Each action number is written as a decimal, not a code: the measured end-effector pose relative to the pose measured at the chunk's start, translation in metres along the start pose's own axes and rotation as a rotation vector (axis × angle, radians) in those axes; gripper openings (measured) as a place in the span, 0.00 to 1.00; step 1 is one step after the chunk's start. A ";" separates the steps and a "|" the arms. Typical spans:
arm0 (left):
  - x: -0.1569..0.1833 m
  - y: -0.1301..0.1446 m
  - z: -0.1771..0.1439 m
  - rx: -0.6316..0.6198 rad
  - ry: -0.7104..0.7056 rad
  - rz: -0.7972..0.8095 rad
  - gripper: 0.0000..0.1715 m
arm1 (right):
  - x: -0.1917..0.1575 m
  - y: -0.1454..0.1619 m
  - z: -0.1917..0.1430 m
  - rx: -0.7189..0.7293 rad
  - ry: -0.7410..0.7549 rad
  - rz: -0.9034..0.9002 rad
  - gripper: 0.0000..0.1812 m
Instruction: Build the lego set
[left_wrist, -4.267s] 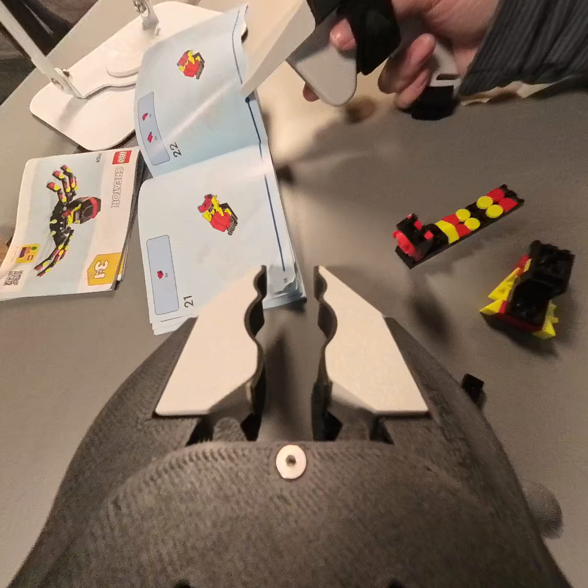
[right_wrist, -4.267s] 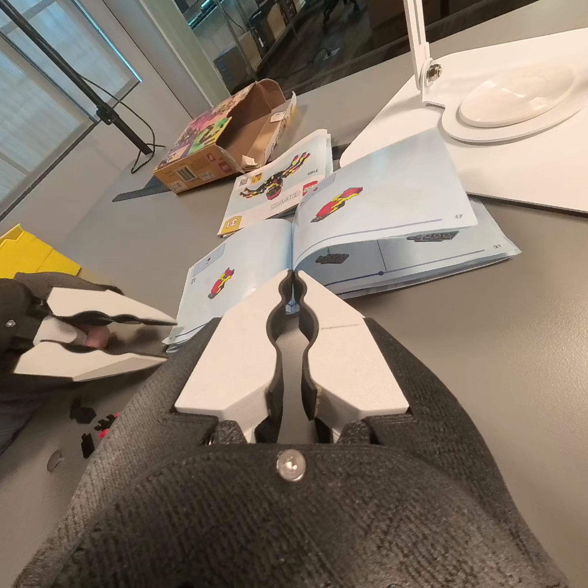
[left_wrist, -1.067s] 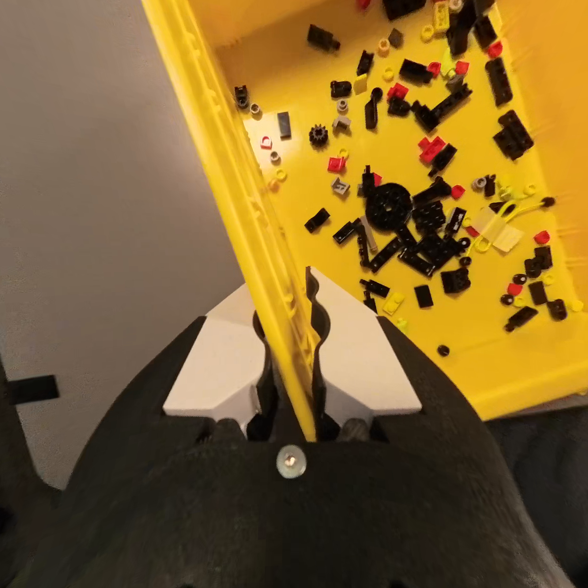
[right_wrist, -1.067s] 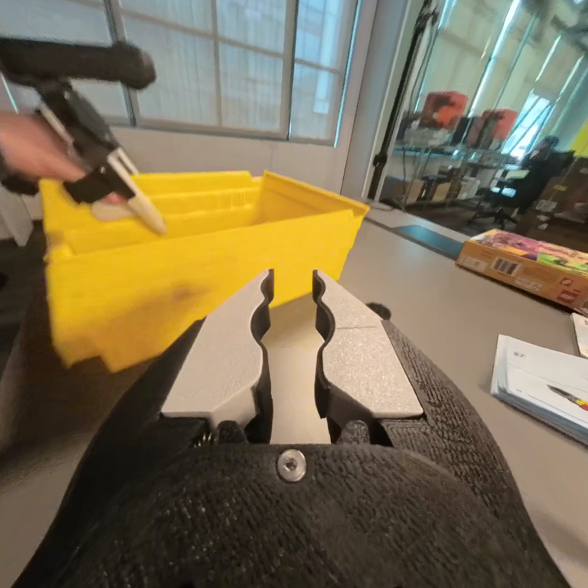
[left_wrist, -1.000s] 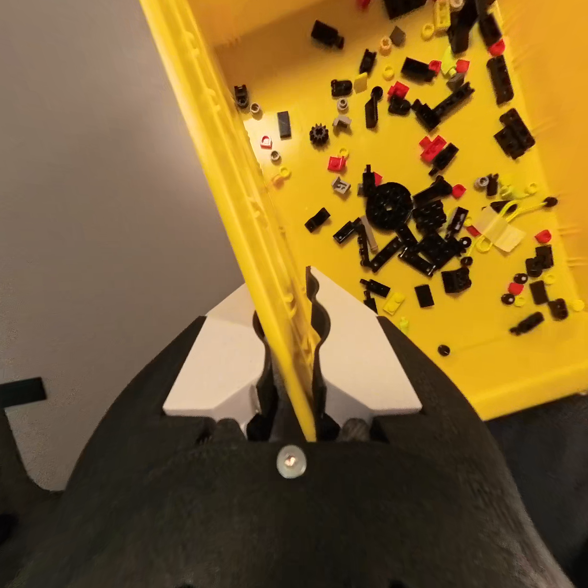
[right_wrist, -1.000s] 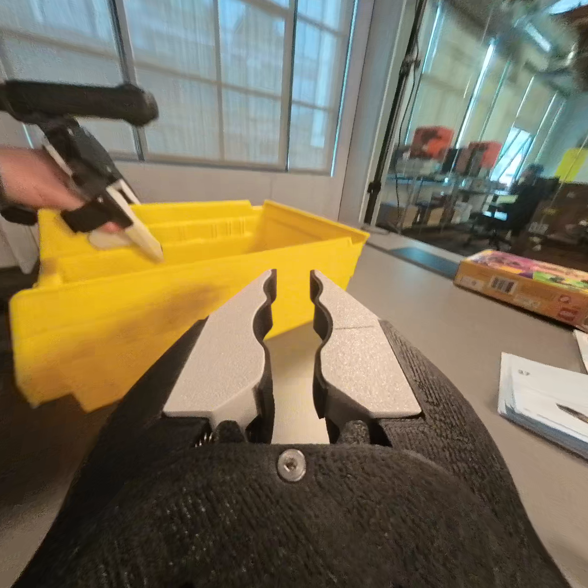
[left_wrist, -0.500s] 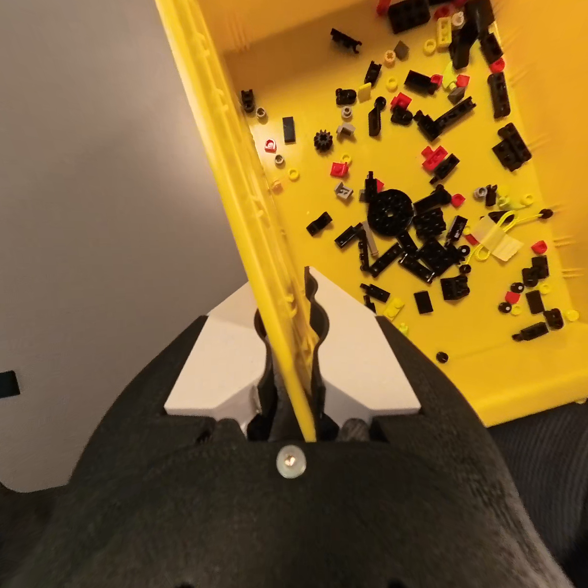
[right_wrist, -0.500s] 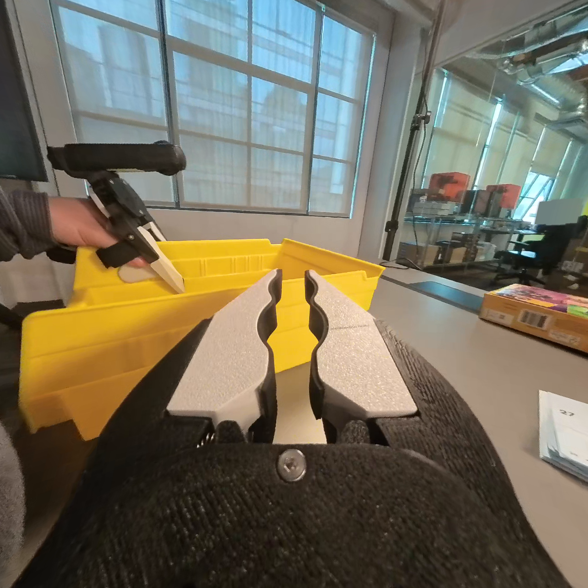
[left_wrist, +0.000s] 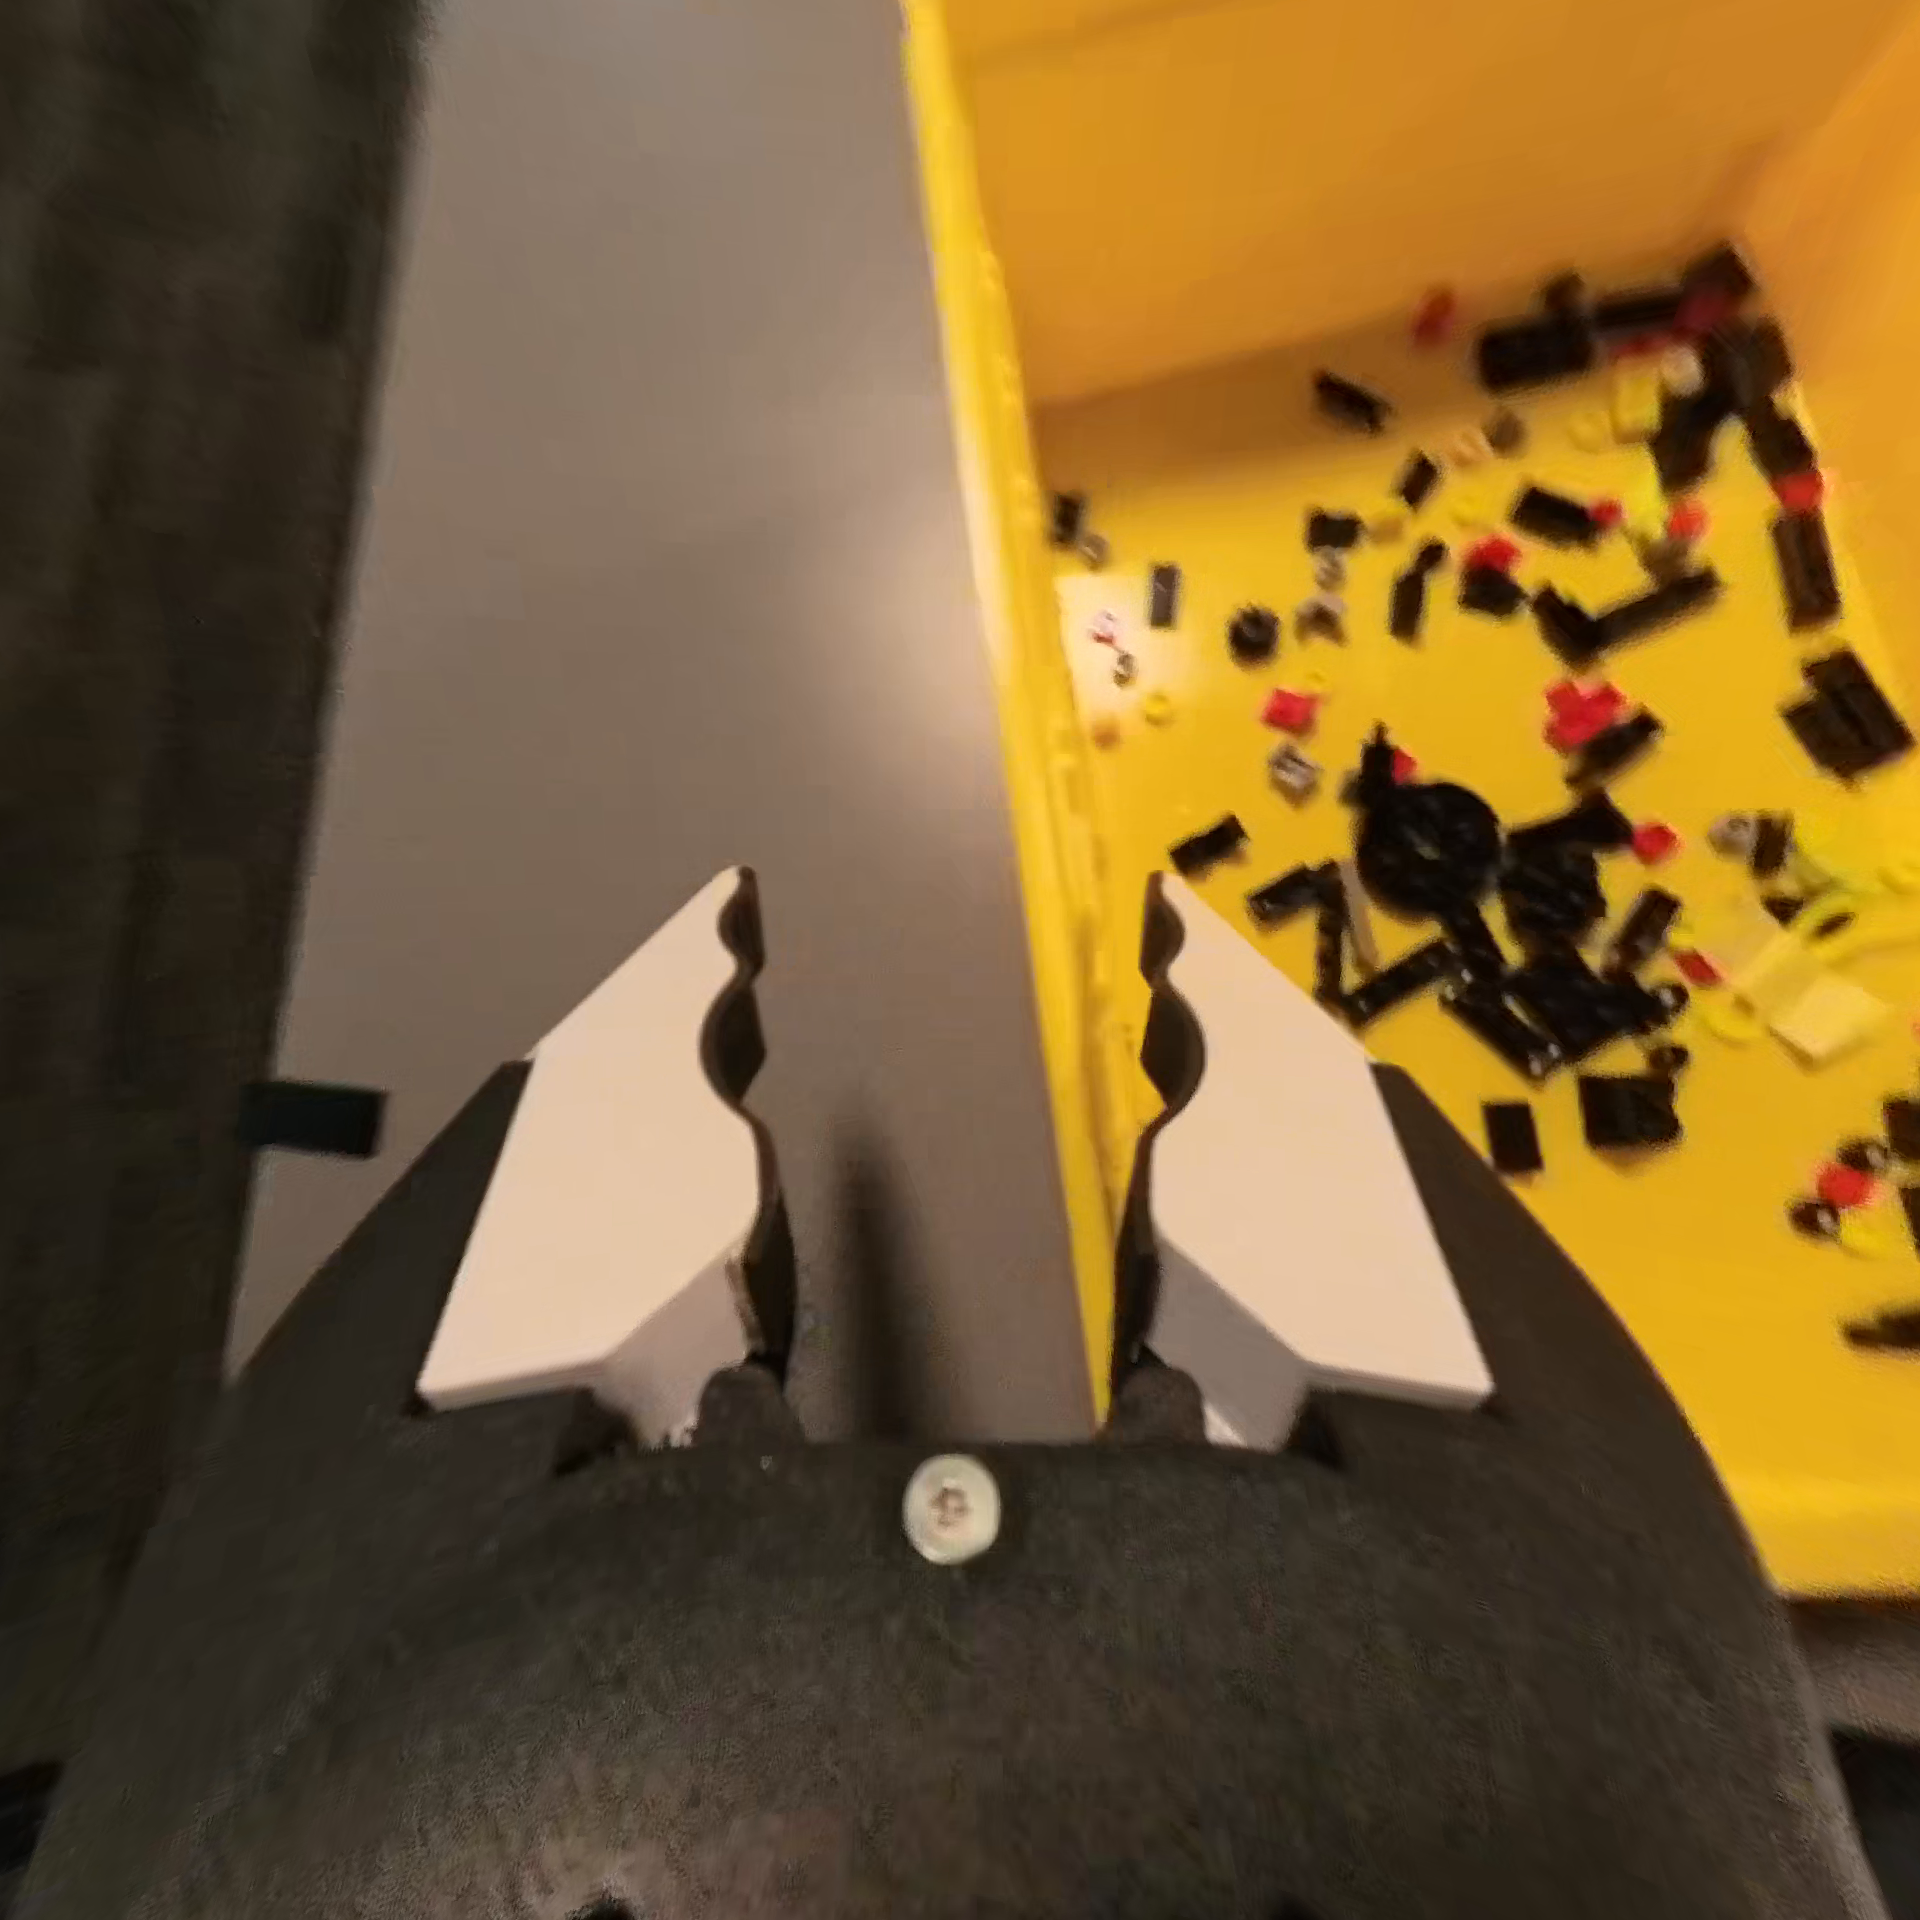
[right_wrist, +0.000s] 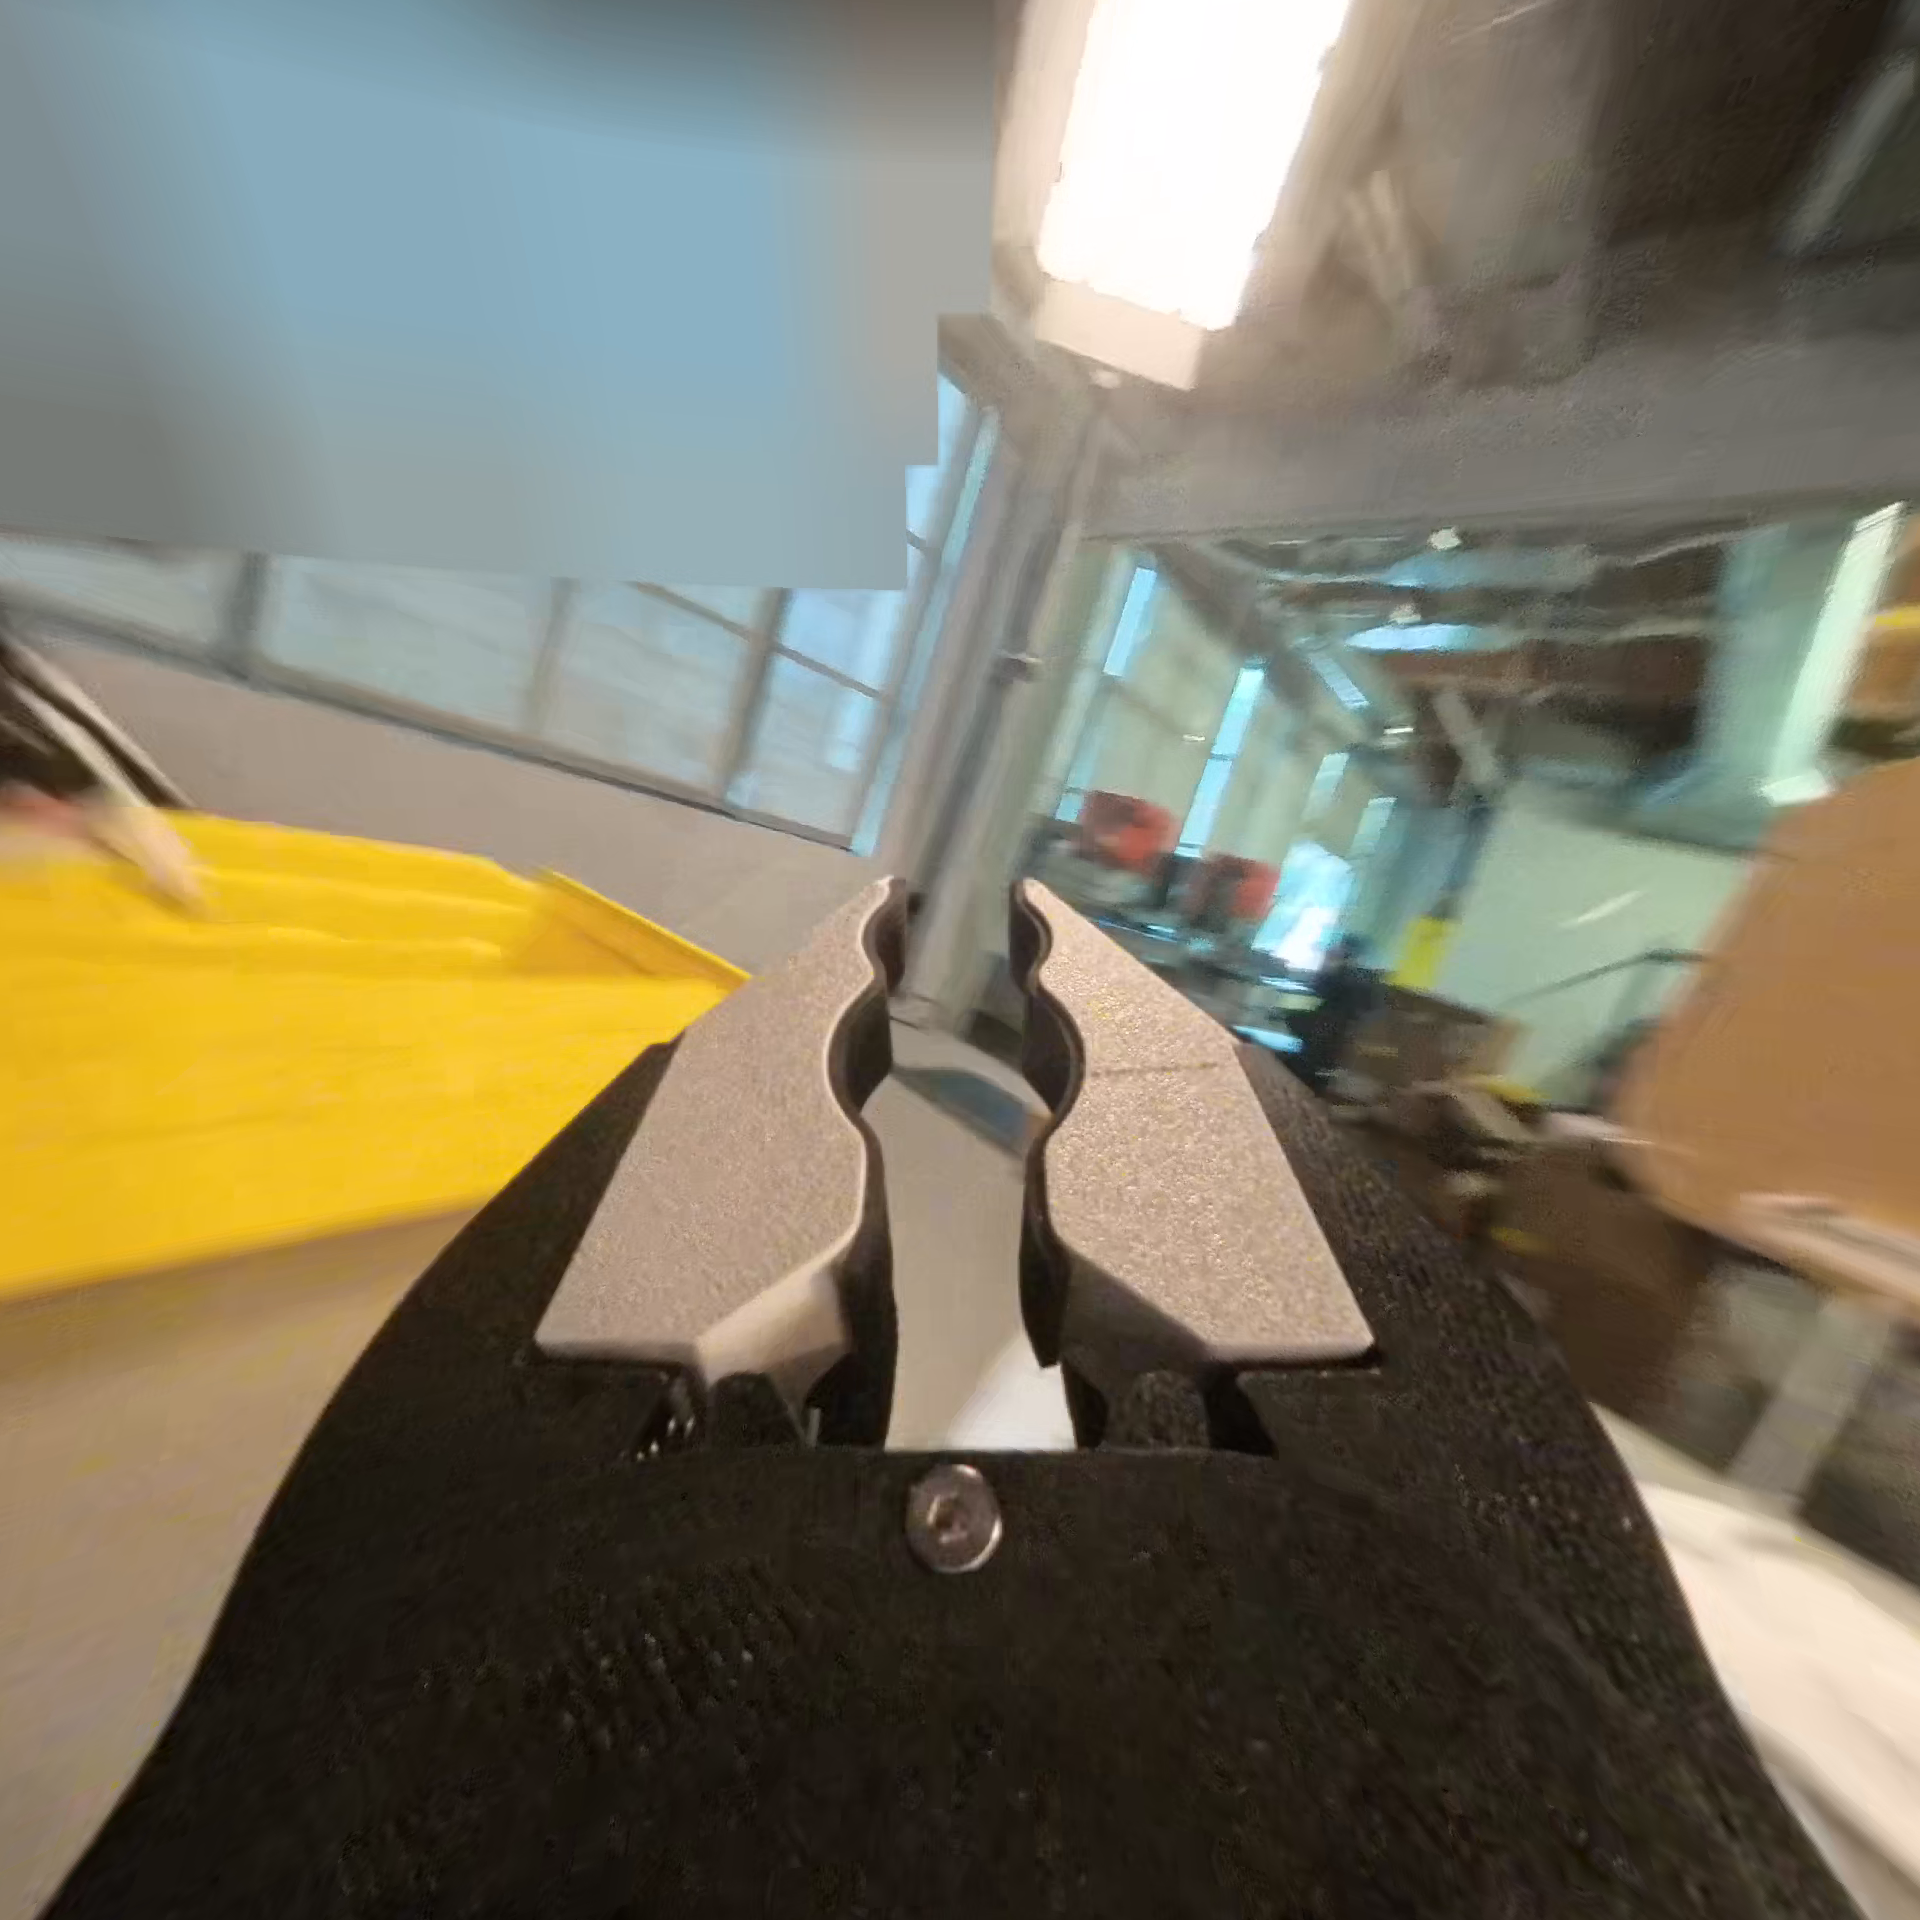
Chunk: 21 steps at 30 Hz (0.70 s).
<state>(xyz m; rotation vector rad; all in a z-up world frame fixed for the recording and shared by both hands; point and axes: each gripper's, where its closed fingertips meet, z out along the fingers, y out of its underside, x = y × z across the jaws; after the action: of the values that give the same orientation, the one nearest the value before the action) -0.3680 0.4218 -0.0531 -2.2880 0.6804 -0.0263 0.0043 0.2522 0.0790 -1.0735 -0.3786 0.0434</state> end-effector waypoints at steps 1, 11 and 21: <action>-0.008 -0.007 -0.011 0.059 -0.066 -0.026 0.44 | 0.026 0.006 -0.007 -0.034 0.040 -0.103 0.10; 0.131 -0.090 -0.163 0.881 0.138 -0.092 0.37 | 0.166 0.120 -0.053 -0.327 0.137 -0.390 0.11; 0.368 -0.113 -0.078 0.840 0.731 0.010 0.30 | 0.090 0.186 -0.027 -0.441 -0.348 -0.644 0.10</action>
<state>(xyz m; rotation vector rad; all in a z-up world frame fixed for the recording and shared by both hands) -0.0160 0.2612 0.0132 -1.4165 0.8265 -0.9876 0.1248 0.3388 -0.0679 -1.3329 -1.0714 -0.4501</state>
